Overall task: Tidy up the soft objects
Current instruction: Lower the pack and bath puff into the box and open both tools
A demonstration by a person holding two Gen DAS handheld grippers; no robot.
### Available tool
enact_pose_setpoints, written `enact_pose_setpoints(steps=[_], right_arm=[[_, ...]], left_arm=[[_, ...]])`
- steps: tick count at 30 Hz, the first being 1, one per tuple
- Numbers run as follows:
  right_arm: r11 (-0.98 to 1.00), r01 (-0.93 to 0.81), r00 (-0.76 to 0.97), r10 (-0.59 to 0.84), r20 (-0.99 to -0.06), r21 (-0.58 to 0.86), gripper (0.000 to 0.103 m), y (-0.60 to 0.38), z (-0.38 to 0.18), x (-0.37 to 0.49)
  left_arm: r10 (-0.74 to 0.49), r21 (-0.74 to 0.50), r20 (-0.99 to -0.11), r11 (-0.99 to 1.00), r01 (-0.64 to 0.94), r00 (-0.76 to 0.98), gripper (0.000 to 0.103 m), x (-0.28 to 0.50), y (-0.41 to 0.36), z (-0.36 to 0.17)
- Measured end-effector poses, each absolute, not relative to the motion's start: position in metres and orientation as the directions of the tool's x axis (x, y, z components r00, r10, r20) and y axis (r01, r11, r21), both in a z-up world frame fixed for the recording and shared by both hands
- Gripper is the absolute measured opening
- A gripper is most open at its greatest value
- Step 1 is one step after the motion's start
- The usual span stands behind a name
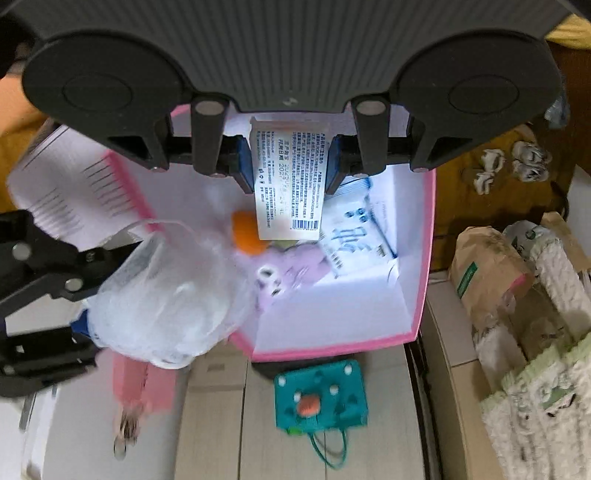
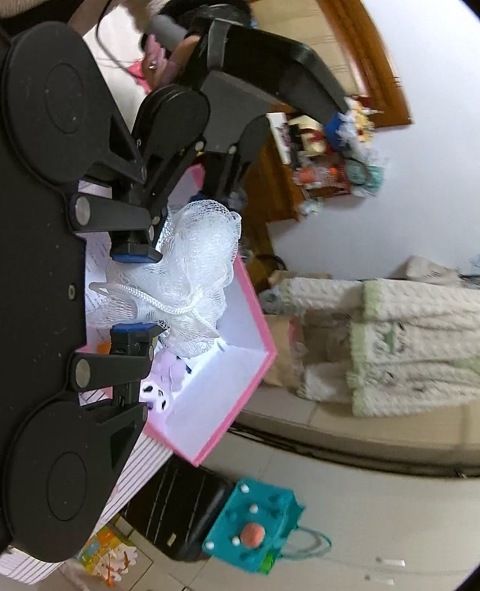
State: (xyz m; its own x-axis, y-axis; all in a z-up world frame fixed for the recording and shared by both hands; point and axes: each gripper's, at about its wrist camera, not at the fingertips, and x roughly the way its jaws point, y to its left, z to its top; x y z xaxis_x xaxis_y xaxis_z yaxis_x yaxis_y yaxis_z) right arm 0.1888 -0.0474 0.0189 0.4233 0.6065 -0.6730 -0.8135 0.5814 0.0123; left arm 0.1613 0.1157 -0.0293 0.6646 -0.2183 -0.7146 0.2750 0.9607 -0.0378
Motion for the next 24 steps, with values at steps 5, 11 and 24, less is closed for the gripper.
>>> enact_pose_setpoints(steps=[5, 11, 24], right_arm=[[0.531, -0.845, 0.391, 0.532, -0.751, -0.064, 0.033, -0.029, -0.010, 0.211], [0.459, -0.886, 0.306, 0.466, -0.830, -0.068, 0.033, -0.009, -0.030, 0.230], [0.367, -0.930, 0.142, 0.405, -0.903, 0.019, 0.039, 0.019, -0.061, 0.249]], left_arm=[[-0.153, 0.080, -0.743, 0.946, 0.314, 0.651, 0.038, 0.176, 0.123, -0.039], [-0.146, 0.108, -0.771, 0.930, 0.352, 0.620, 0.038, 0.188, 0.119, -0.045], [-0.133, 0.101, -0.780, 0.937, 0.333, 0.611, 0.038, 0.209, 0.128, -0.048]])
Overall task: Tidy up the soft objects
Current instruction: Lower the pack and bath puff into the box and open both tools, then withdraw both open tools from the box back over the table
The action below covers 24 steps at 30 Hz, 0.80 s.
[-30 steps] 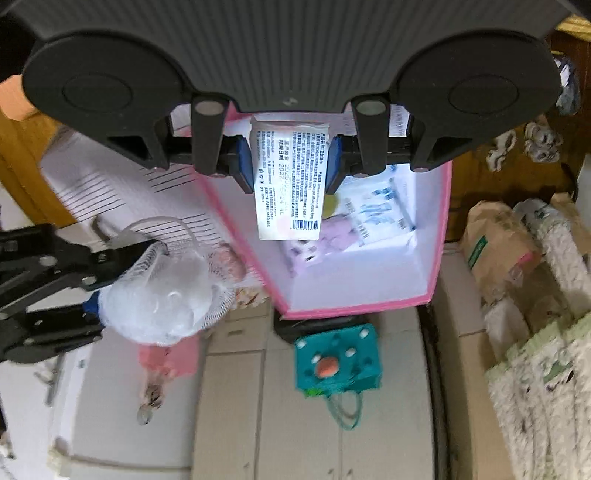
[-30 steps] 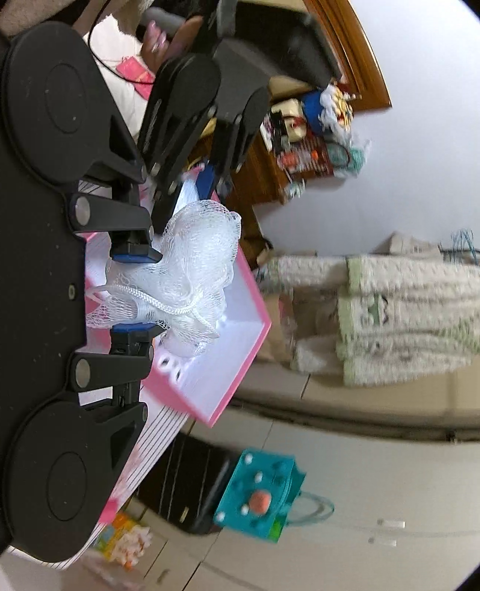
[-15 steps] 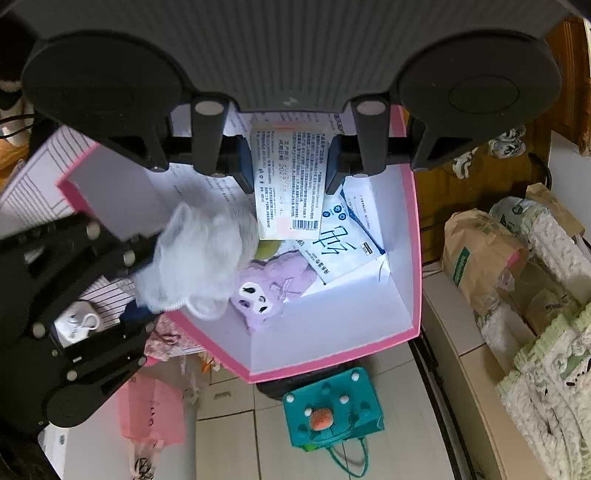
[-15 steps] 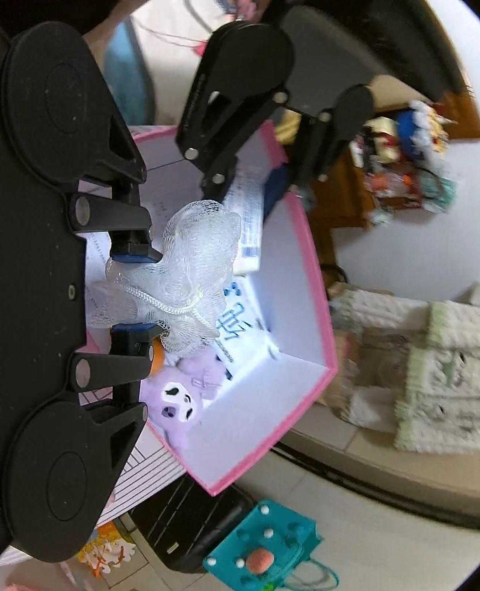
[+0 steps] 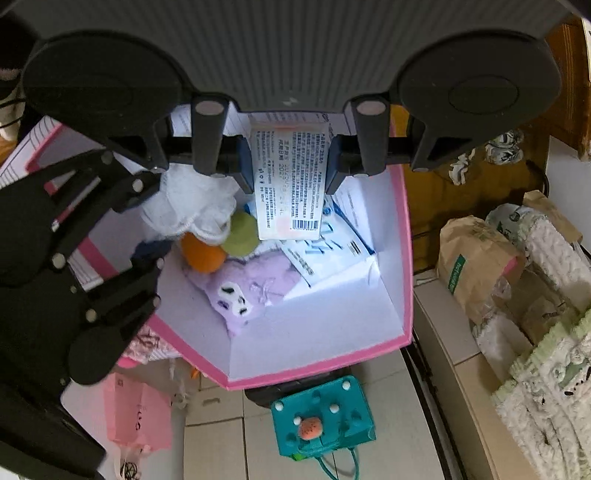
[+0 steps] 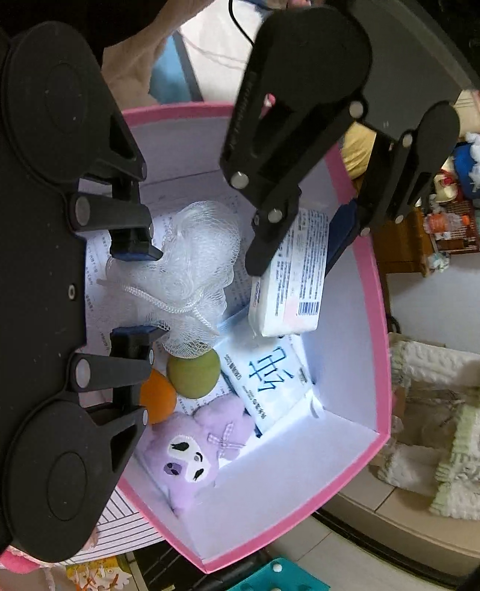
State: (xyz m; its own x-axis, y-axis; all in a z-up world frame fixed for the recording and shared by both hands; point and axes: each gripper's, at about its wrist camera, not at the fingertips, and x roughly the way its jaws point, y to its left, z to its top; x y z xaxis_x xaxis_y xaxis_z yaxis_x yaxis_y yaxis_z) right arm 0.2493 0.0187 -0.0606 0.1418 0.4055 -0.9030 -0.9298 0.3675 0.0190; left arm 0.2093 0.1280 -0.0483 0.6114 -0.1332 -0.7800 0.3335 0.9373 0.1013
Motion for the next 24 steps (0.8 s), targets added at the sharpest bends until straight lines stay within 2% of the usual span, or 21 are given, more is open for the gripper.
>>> enact_pose_setpoints(steps=[4, 6, 7, 9, 10, 12, 24], right_arm=[[0.380, -0.925, 0.159, 0.349, -0.924, -0.015, 0.041, 0.027, -0.071, 0.252], [0.389, -0.921, 0.170, 0.335, -0.927, -0.028, 0.054, 0.027, -0.072, 0.252], [0.391, -0.920, 0.175, 0.338, -0.925, -0.031, 0.056, 0.027, -0.071, 0.251], [0.397, -0.918, 0.175, 0.355, -0.918, -0.022, 0.067, 0.025, -0.068, 0.251], [0.401, -0.916, 0.175, 0.366, -0.914, -0.015, 0.069, 0.024, -0.066, 0.250], [0.415, -0.910, 0.186, 0.384, -0.904, -0.011, 0.069, 0.020, -0.062, 0.247], [0.562, -0.825, 0.305, 0.530, -0.792, 0.059, 0.069, -0.029, -0.011, 0.224]], left_arm=[[-0.149, 0.069, -0.801, 0.939, 0.337, 0.579, 0.039, 0.211, 0.126, -0.057], [-0.142, 0.074, -0.804, 0.940, 0.334, 0.578, 0.039, 0.213, 0.124, -0.060], [-0.129, 0.090, -0.800, 0.940, 0.328, 0.587, 0.039, 0.213, 0.122, -0.062], [-0.113, 0.103, -0.795, 0.943, 0.317, 0.595, 0.042, 0.213, 0.119, -0.062], [-0.121, 0.092, -0.793, 0.945, 0.314, 0.597, 0.042, 0.214, 0.120, -0.062], [-0.139, 0.077, -0.788, 0.944, 0.320, 0.599, 0.047, 0.213, 0.119, -0.058], [-0.173, 0.029, -0.724, 0.960, 0.280, 0.667, 0.054, 0.184, 0.134, -0.012]])
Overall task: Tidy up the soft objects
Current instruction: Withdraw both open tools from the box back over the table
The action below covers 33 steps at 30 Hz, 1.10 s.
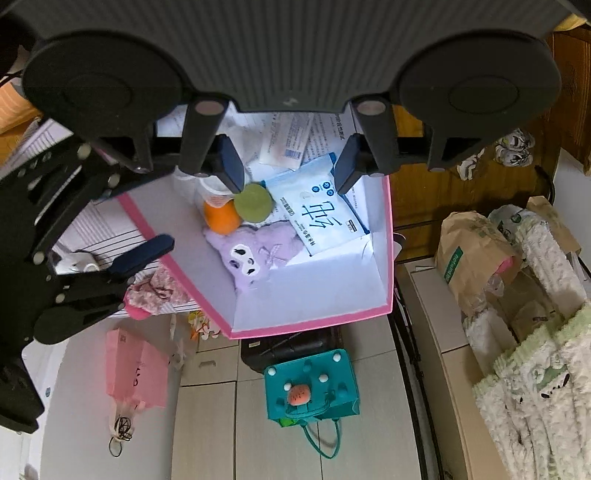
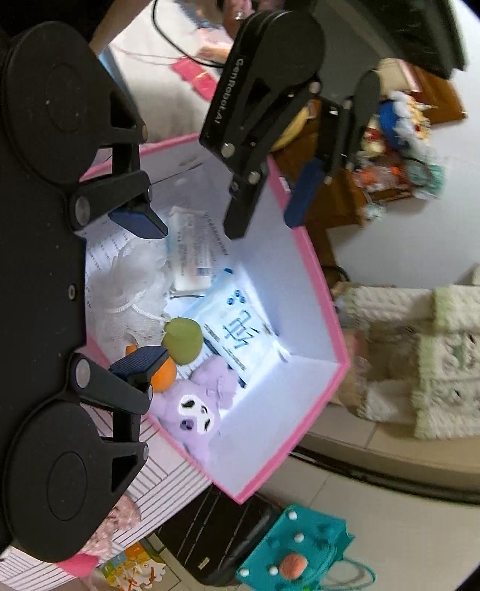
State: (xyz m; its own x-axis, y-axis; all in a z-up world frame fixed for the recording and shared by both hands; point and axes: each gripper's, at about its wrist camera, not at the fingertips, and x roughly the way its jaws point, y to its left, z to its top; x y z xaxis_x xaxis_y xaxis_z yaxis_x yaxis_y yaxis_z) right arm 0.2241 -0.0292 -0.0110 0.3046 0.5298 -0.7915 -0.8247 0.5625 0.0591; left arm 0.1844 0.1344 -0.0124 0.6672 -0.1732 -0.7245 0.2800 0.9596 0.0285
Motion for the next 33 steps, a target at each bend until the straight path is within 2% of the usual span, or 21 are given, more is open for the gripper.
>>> enact_pose_setpoints(steps=[9, 13, 17, 33], right_arm=[[0.603, -0.796, 0.383, 0.569, -0.728, 0.053, 0.069, -0.056, 0.017, 0.189], [0.602, -0.797, 0.406, 0.584, -0.703, 0.040, 0.069, -0.068, 0.027, 0.171], [0.608, -0.793, 0.425, 0.593, -0.684, 0.034, 0.069, -0.080, 0.036, 0.154], [0.662, -0.750, 0.492, 0.567, -0.661, 0.009, 0.070, -0.141, 0.045, 0.107]], left_arm=[[-0.198, 0.030, -0.713, 0.950, 0.310, 0.673, 0.057, 0.150, 0.122, 0.012], [-0.158, 0.093, -0.691, 0.948, 0.303, 0.706, 0.058, 0.133, 0.108, 0.024], [-0.174, 0.085, -0.693, 0.944, 0.319, 0.699, 0.059, 0.119, 0.101, 0.037], [-0.198, 0.116, -0.719, 0.911, 0.395, 0.666, 0.064, 0.080, 0.047, 0.049]])
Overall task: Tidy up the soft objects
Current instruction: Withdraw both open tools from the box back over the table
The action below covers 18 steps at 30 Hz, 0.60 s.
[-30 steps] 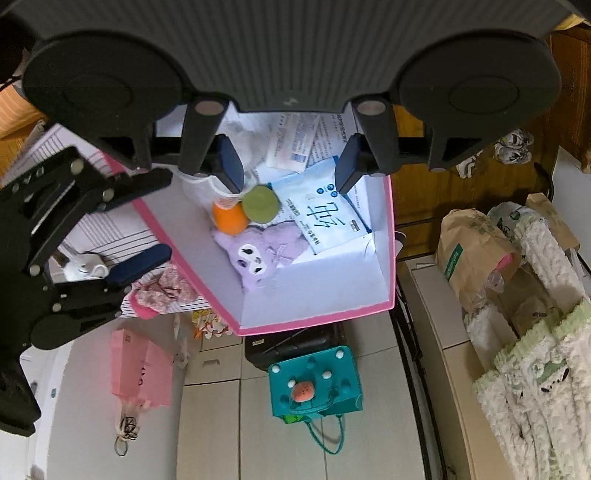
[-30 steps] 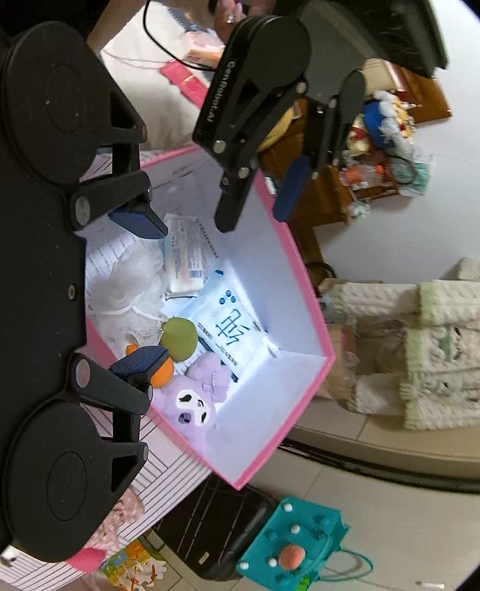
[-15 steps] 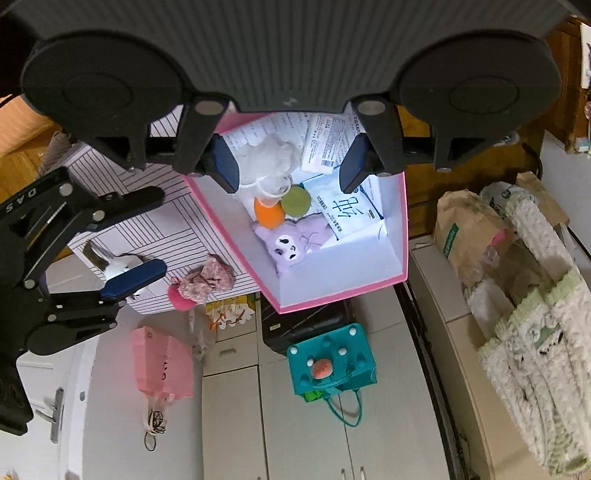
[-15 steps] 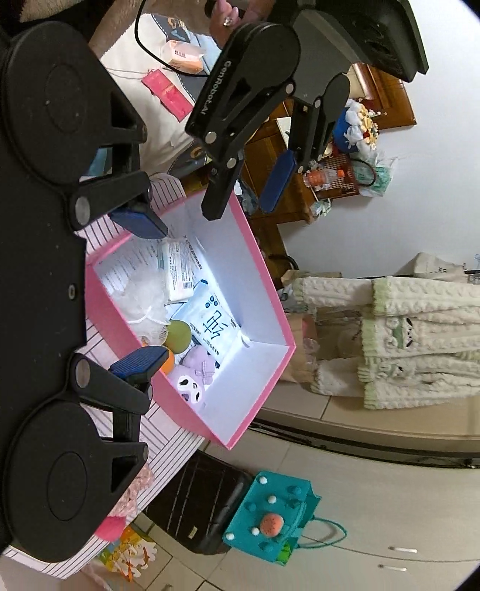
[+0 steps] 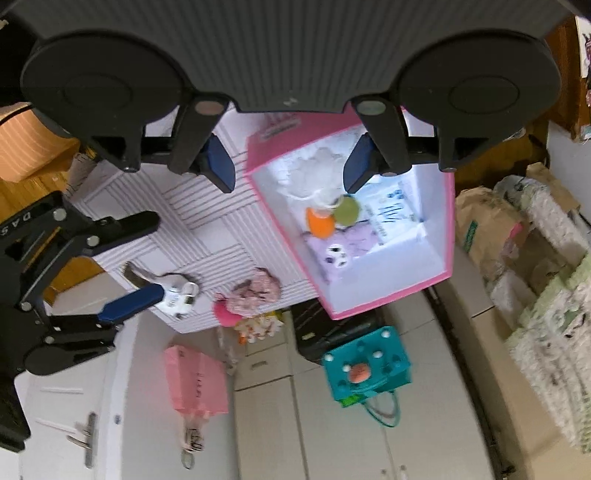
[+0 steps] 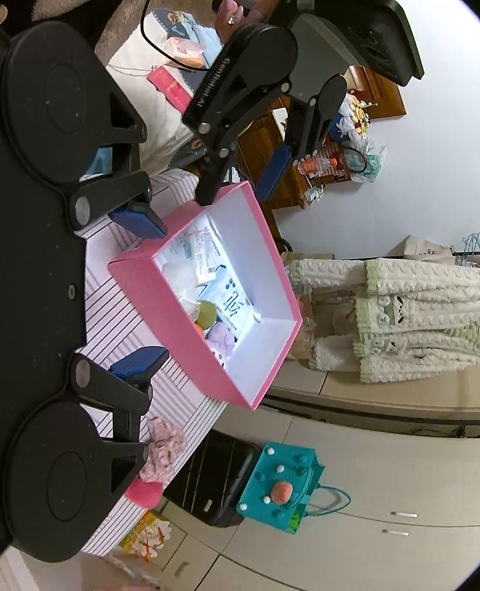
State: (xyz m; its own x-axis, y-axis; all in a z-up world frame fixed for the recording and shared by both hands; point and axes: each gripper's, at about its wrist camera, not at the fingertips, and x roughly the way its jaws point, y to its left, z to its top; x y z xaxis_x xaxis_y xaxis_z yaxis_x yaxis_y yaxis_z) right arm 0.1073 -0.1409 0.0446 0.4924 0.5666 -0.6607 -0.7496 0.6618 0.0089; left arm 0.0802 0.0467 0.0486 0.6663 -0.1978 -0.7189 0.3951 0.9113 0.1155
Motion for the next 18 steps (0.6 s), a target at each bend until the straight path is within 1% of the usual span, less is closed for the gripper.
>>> enact_pose_setpoints(steps=[5, 10, 18], right_arm=[[0.672, -0.741, 0.502, 0.552, -0.666, -0.003, 0.070, -0.157, 0.039, 0.101], [0.685, -0.728, 0.511, 0.551, -0.659, 0.009, 0.071, -0.174, 0.034, 0.096], [0.731, -0.680, 0.514, 0.532, -0.673, 0.059, 0.072, -0.210, 0.014, 0.105]], left_arm=[[-0.230, 0.111, -0.728, 0.890, 0.442, 0.645, 0.065, 0.078, 0.022, 0.043], [-0.257, 0.097, -0.737, 0.875, 0.474, 0.626, 0.068, 0.083, 0.001, 0.038], [-0.309, 0.040, -0.742, 0.866, 0.499, 0.595, 0.071, 0.103, -0.026, 0.024]])
